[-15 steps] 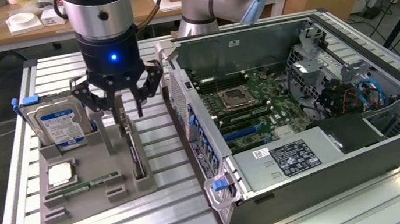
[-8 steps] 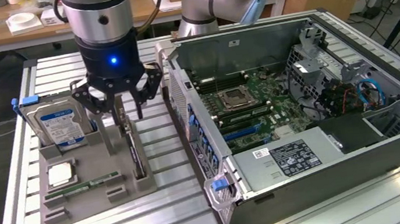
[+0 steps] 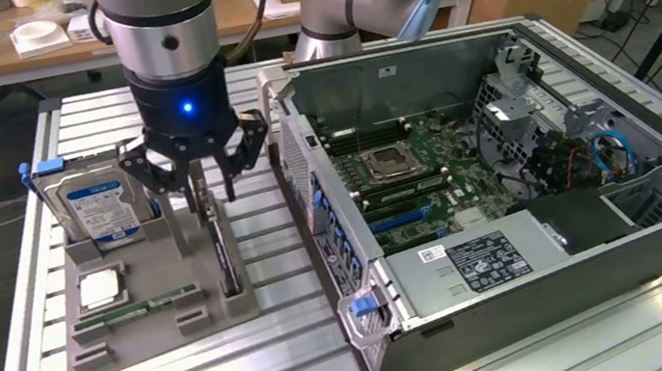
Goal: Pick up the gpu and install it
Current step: 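Pick up the gpu and move the gpu toward the slot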
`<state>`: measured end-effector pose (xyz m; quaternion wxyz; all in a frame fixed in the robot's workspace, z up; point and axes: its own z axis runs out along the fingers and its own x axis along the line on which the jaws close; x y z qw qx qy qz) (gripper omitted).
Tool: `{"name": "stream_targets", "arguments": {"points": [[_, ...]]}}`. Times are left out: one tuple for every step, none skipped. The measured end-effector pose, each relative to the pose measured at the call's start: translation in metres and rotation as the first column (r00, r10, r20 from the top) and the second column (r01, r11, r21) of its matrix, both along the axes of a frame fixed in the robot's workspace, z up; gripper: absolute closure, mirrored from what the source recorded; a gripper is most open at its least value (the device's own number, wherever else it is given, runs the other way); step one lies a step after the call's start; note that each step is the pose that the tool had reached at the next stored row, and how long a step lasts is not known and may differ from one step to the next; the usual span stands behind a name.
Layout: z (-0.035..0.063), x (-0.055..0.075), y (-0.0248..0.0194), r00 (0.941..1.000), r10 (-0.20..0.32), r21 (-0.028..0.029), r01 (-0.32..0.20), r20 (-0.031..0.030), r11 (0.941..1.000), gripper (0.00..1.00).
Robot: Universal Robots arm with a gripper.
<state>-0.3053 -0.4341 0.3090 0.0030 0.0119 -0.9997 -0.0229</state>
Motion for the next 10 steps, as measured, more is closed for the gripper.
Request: {"name": "stream_targets", "arguments": {"points": [[-0.0009,-0.0001,0.0000,1.0000,0.000,0.0000,0.000,0.0000,1.0000,0.53],[-0.0018,-0.0002,0.0000,1.0000,0.000,0.0001,0.000,0.0000,1.0000,0.53],[-0.0026,-0.0003,0.0000,1.0000,0.000,0.0000,0.000,0.0000,1.0000,0.53],[-0.0034,-0.0004,0.0000,1.0000,0.000,0.0000,0.000,0.0000,1.0000,0.53],[-0.0042,-0.0004,0.0000,1.0000,0.000,0.0000,0.000,0.0000,1.0000,0.53],[-0.0051,-0.0005,0.0000,1.0000,0.000,0.0001,0.000,0.0001,1.0000,0.53],[-0.0058,-0.0006,0.0000,1.0000,0.000,0.0000,0.000,0.0000,1.0000,0.53],[-0.0066,-0.0007,0.0000,1.0000,0.000,0.0000,0.000,0.0000,1.0000,0.53],[-0.0074,-0.0008,0.0000,1.0000,0.000,0.0000,0.000,0.0000,1.0000,0.53],[-0.0081,-0.0008,0.0000,1.0000,0.000,0.0000,0.000,0.0000,1.0000,0.51]]}}
